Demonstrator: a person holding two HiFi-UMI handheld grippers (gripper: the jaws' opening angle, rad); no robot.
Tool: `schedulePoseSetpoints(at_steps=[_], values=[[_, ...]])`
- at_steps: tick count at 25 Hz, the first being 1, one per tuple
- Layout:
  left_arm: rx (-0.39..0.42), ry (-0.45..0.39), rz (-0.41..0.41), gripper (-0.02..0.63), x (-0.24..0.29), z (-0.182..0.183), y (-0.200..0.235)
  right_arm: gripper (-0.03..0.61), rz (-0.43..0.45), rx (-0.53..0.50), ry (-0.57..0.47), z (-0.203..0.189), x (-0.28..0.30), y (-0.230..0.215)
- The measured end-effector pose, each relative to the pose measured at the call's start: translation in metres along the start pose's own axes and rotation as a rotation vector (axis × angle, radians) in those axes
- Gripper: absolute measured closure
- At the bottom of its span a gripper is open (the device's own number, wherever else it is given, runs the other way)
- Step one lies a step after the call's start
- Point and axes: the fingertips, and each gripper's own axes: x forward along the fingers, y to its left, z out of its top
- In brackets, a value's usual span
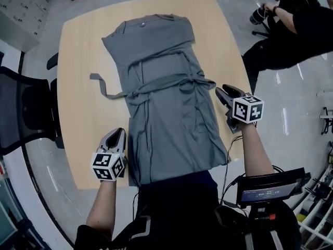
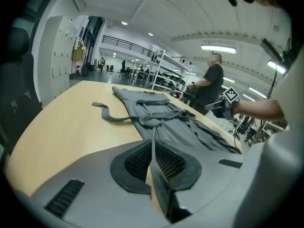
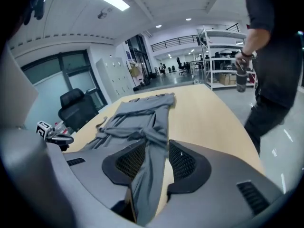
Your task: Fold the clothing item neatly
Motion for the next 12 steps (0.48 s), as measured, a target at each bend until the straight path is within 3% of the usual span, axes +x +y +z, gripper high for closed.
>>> schedulePoseSetpoints(at_steps=[6, 12], values=[[0.012, 0.042, -0.021, 0.614, -0.025, -0.052, -0.06, 0.44, 0.058, 0.029, 0.096, -0.102, -0.041, 0.032], [-0.012, 0.088, 0.084, 0.614, -0.042, -0.102, -0.083, 0.439, 0.145, -0.054, 0.137, -0.153, -0.067, 0.051]])
